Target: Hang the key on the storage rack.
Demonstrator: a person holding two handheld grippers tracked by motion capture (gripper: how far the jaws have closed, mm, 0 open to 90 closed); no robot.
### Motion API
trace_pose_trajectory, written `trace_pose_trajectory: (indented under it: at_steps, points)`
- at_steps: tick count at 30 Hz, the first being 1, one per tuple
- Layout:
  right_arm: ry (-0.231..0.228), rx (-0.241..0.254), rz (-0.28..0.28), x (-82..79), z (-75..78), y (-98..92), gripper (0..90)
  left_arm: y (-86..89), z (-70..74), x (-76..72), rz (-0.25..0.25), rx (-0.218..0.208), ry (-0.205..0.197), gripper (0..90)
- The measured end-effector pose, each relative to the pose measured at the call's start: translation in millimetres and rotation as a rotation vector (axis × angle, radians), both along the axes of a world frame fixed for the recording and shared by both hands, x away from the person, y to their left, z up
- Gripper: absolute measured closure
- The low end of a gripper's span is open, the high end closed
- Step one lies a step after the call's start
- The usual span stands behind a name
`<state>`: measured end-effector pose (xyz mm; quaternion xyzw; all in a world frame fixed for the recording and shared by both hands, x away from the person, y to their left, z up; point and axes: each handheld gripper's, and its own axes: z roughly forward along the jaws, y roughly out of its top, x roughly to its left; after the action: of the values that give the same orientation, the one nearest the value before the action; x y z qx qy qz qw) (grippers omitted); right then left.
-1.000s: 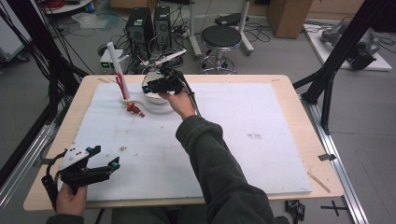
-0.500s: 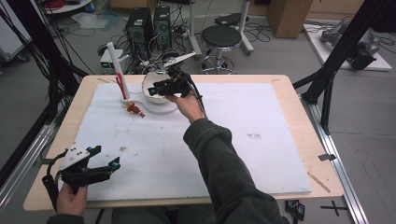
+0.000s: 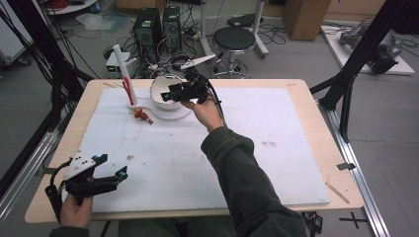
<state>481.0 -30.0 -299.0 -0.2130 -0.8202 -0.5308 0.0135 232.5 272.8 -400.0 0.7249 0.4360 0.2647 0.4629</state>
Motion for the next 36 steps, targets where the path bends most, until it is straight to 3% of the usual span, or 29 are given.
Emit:
trace_pose_trajectory:
  at_steps: [8,12,21,36]
  points:
    - [-0.006,0.007,-0.015,-8.4,-4.9,-15.3,38.0,-1.1,-0.1,0.0,0.001,-0.001,-0.001,19.5]
    - [0.024,-0.013,-0.017,-10.3,-6.7,-21.1,31.8,-1.3,0.0,0.3,-0.004,0.005,0.003,19.5]
    - [-0.012,-0.001,-0.022,-22.2,-9.0,-34.1,28.6,-1.4,-0.3,0.2,-0.001,0.007,0.004,19.5]
    - [-0.018,-0.024,-0.043,-38.4,-22.5,-57.5,21.7,-2.4,0.1,-2.2,-0.002,0.002,0.004,19.5]
